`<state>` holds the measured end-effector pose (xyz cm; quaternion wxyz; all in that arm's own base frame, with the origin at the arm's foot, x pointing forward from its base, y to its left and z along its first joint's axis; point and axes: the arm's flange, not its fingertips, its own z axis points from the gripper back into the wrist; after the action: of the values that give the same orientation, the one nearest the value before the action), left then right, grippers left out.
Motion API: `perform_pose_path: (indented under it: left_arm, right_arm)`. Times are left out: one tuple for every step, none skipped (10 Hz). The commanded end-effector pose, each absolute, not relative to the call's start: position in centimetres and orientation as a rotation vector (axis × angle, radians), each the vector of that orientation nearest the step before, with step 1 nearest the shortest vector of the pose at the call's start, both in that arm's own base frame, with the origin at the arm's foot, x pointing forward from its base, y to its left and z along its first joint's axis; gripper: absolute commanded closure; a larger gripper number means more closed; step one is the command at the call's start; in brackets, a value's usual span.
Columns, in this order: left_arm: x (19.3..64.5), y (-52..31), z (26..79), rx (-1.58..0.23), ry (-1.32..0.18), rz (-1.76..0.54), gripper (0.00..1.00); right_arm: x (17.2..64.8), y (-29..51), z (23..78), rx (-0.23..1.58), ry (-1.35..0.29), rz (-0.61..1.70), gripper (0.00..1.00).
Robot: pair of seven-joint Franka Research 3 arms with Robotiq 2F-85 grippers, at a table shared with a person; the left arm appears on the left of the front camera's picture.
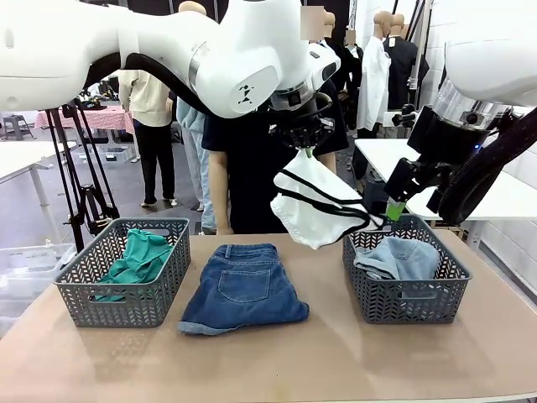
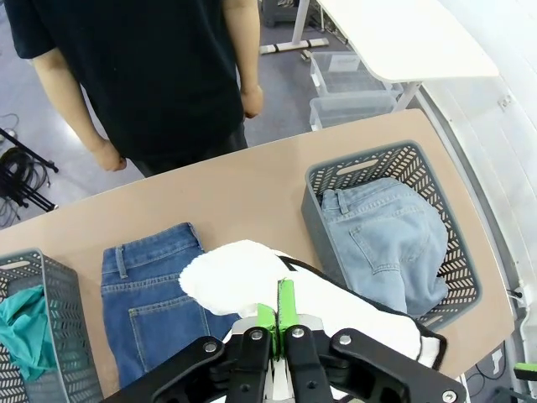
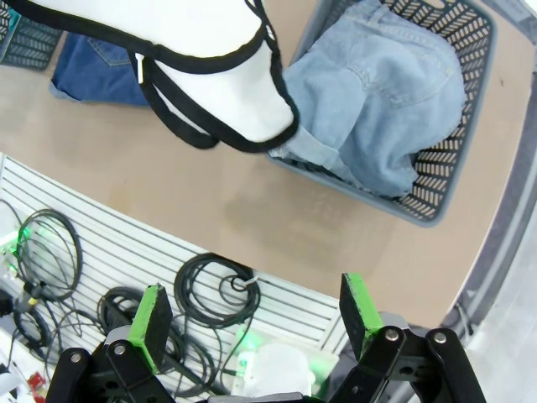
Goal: Sort the tops and bottoms.
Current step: Lift clothes from the center of the table with your left hand.
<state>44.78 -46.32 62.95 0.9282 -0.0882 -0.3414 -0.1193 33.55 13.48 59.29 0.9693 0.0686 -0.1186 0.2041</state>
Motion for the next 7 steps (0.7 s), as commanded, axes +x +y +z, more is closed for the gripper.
perform_pose_path:
  left_arm:
    - [44.46, -45.67, 63.15, -0.193, -0.7, -0.258, 1.0]
    - [44.46, -45.67, 63.15, -0.193, -0.7, -0.258, 1.0]
    - [44.46, -45.67, 63.15, -0.193, -0.7, -0.258, 1.0]
    - [44.46, -45.67, 63.15, -0.193, -0.7, -0.258, 1.0]
    - [44.46, -45.67, 63.15, -0.193, -0.7, -0.258, 1.0]
    - [44.46, -45.67, 63.15, -0.193, -0.7, -0.258, 1.0]
    - [44.46, -45.67, 63.15, -0.193, -0.7, -0.258, 1.0]
  right_arm:
    - [33.58, 13.41, 59.33, 0.129, -0.237, 0.414, 0.0]
    - [33.58, 13.41, 59.33, 0.129, -0.237, 0.414, 0.0]
    - [33.58, 13.41, 59.33, 0.129, -0.237, 0.414, 0.0]
    - [33.58, 13.41, 59.33, 0.129, -0.237, 0.414, 0.0]
    - [33.58, 13.41, 59.33, 0.129, -0.237, 0.414, 0.0]
    - [33.58, 13.41, 59.33, 0.129, -0.237, 0.414, 0.0]
    - [33.58, 13.41, 59.33, 0.129, -0.237, 0.414, 0.0]
